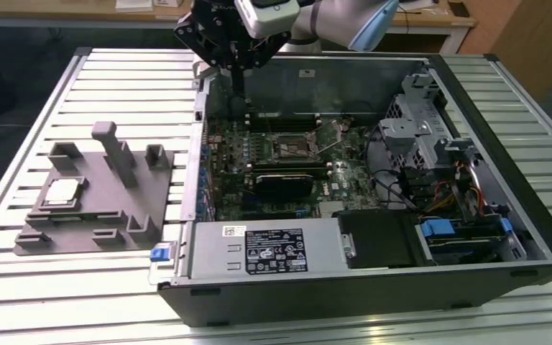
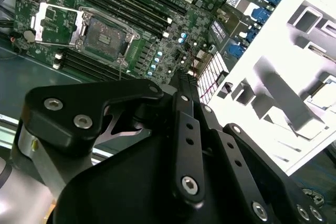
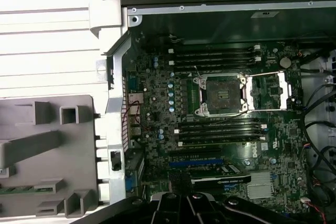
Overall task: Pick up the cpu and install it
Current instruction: 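Reach for the cpu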
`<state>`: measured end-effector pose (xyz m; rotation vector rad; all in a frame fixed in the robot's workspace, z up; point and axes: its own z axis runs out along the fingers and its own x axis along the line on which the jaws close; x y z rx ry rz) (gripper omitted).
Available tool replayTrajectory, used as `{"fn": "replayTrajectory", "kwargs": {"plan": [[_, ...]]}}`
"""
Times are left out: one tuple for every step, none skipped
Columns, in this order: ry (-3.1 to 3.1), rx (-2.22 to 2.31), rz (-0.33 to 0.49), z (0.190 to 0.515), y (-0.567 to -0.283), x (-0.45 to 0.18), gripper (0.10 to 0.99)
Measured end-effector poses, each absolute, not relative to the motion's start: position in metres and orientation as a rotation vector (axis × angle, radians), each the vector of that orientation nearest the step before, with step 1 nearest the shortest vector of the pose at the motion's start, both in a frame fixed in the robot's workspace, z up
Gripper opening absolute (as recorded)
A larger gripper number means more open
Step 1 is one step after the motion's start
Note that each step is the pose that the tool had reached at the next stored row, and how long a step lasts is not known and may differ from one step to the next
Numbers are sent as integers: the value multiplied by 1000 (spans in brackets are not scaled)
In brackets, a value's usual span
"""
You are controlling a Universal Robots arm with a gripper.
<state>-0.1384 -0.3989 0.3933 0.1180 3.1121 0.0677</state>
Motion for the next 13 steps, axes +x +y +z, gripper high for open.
{"fn": "replayTrajectory", "kwargs": {"plan": [[3112,118,68,393,-399,-139,106],[3112,118,68,393,-399,-139,106],[3112,118,68,393,-399,-140,106],[3112,118,68,393,-399,-140,106],[3112,118,68,393,-399,-141,106],[3112,118,68,393,-399,-141,106],[3112,118,68,393,-399,-142,106],[3112,118,68,393,-399,-142,106],[3112,118,68,393,-399,-143,106],[3112,118,68,393,-399,-144,106],[3112,118,68,393,-399,-145,106],[3112,118,68,393,-399,-145,106],[3112,118,68,393,-399,-146,106]]}}
